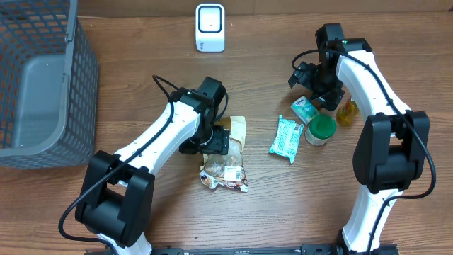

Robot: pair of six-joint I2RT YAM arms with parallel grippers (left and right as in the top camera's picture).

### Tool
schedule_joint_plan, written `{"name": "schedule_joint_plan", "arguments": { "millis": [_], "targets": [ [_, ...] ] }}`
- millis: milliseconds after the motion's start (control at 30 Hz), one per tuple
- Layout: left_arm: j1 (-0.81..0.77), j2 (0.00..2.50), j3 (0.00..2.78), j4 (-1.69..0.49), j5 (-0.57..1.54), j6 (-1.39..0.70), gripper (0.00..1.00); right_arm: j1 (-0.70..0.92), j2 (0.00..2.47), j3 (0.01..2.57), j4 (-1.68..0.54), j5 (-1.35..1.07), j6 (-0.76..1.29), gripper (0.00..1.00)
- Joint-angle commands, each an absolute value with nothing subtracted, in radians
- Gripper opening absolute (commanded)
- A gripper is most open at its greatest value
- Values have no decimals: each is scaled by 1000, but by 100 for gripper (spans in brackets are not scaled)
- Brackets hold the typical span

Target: Scan the item barcode

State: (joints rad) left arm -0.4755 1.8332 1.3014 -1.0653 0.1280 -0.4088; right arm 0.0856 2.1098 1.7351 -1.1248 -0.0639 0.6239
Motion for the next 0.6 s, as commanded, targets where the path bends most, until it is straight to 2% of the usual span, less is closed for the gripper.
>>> {"name": "schedule_joint_plan", "arguments": {
  "millis": [0,233,567],
  "targets": [
    [-472,1844,1314,-1085,151,-434,87,82,2088,1762,-1122,-65,620,100],
    [-470,1844,1312,-973,153,-466,93,82,2088,1762,-1122,-65,620,100],
    [-474,1844,1312,-926,84,-554,91,82,2088,1762,-1122,-65,620,100]
  ]
}}
